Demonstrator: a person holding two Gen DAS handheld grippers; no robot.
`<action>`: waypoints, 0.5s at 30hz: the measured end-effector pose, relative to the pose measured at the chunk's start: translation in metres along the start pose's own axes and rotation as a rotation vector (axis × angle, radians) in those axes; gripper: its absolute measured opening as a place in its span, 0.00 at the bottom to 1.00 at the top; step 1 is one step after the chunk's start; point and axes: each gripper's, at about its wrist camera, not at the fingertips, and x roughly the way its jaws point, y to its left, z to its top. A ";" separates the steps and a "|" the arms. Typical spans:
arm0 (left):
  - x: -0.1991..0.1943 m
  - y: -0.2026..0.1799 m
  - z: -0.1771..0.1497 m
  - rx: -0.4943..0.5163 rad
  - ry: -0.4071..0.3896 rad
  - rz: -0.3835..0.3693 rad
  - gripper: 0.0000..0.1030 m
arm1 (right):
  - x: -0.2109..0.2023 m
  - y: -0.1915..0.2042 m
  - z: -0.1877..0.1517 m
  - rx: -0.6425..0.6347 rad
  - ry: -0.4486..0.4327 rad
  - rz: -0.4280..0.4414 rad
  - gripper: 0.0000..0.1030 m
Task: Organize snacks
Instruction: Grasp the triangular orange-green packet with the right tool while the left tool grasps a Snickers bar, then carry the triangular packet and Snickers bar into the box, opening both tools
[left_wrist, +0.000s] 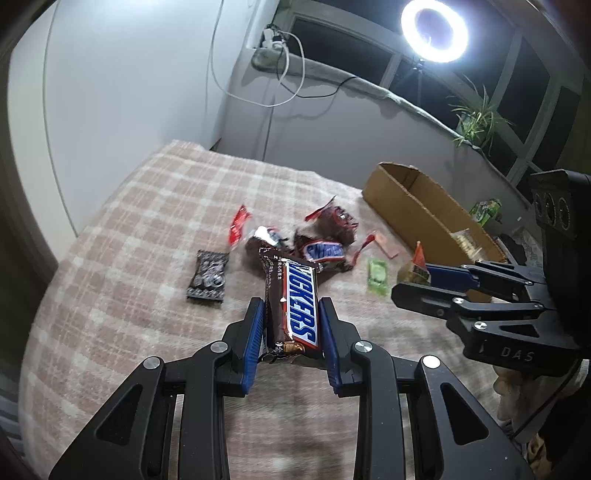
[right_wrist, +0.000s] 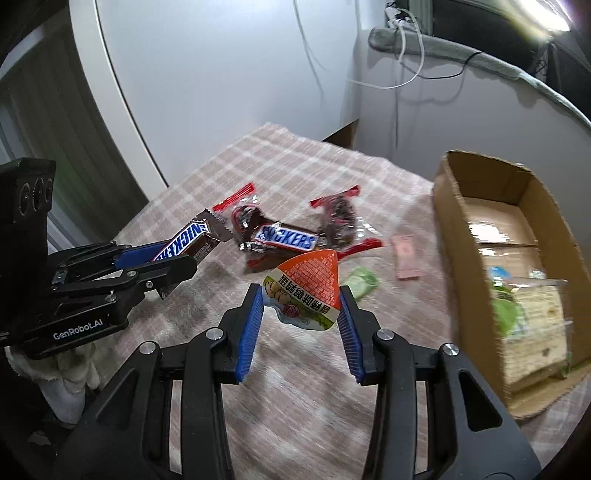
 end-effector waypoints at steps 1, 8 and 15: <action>0.000 -0.003 0.001 0.004 -0.002 -0.004 0.27 | -0.004 -0.004 0.000 0.005 -0.006 -0.004 0.41; 0.005 -0.024 0.012 0.035 -0.016 -0.024 0.27 | -0.029 -0.034 -0.002 0.047 -0.047 -0.034 0.41; 0.015 -0.048 0.027 0.063 -0.026 -0.054 0.27 | -0.051 -0.071 -0.002 0.092 -0.081 -0.076 0.41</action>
